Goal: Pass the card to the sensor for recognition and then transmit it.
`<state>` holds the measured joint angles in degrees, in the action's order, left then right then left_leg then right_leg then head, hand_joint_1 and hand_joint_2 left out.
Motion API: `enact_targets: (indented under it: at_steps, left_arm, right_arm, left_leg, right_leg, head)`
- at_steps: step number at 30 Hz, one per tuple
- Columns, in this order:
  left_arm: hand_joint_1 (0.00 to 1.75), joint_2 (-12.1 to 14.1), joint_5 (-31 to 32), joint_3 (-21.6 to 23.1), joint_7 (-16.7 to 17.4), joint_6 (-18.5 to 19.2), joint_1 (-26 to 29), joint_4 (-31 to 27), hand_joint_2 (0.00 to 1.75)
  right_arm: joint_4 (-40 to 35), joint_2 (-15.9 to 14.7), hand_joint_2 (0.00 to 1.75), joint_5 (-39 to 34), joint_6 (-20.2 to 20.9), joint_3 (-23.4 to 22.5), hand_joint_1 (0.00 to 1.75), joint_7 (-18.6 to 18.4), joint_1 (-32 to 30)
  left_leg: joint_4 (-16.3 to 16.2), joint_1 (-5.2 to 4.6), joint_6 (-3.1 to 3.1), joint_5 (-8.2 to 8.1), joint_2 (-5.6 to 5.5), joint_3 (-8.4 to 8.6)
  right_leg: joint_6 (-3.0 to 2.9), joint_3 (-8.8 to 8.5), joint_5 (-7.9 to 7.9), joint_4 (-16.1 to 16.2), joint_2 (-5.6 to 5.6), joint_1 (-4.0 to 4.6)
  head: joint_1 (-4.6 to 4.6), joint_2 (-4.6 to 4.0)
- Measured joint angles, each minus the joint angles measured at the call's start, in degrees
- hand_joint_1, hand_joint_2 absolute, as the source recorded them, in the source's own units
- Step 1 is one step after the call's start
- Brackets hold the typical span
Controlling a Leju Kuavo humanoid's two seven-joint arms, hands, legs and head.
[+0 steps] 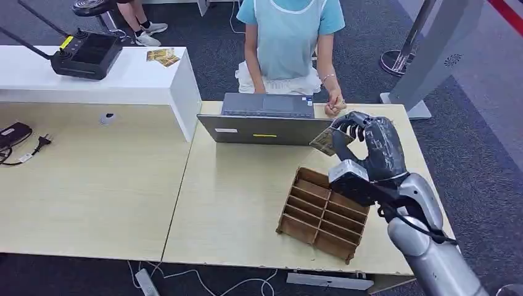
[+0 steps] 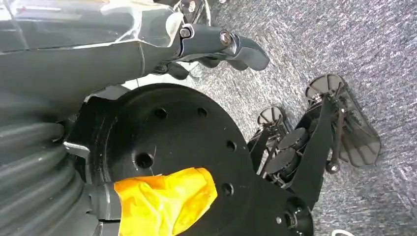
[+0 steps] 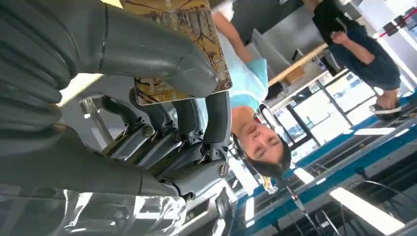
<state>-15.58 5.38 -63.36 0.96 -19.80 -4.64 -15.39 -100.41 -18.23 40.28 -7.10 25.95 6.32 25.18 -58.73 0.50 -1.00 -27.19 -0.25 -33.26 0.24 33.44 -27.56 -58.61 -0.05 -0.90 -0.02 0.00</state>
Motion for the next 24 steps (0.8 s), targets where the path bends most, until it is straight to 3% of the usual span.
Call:
enact_targets:
  at_steps: [11, 20, 24]
  left_arm:
    - [0.0, 0.2, 2.6, 1.7, 1.4, 1.0, -0.2, 0.0, 1.75]
    - [0.0, 0.4, 4.7, 3.1, 2.4, 1.6, -0.5, 0.0, 1.75]
    - [0.0, 0.5, 5.6, 3.7, 2.6, 1.8, -0.6, 0.0, 1.75]
  right_arm:
    - [20.0, 1.8, 1.75, -0.5, 7.0, 3.6, 1.75, -2.5, 19.9]
    - [41.7, 5.9, 1.75, 0.1, 9.9, 5.0, 1.75, -5.3, 33.1]
    - [49.2, 7.6, 1.75, 0.5, 9.4, 5.4, 1.75, -6.2, 37.2]
  left_leg:
    - [0.0, 0.0, -0.03, 0.05, -0.04, -0.01]
    - [0.0, -0.01, -0.02, 0.08, -0.13, -0.02]
    - [0.0, 0.0, -0.02, 0.08, -0.13, -0.02]
  right_leg:
    - [0.02, -0.01, 0.06, 0.0, -0.02, 0.0]
    - [0.01, -0.01, 0.08, 0.0, -0.07, -0.01]
    - [0.01, 0.0, 0.08, 0.0, -0.07, 0.0]
  head:
    - [0.0, 0.0]
    - [-0.02, 0.0]
    - [-0.02, 0.0]
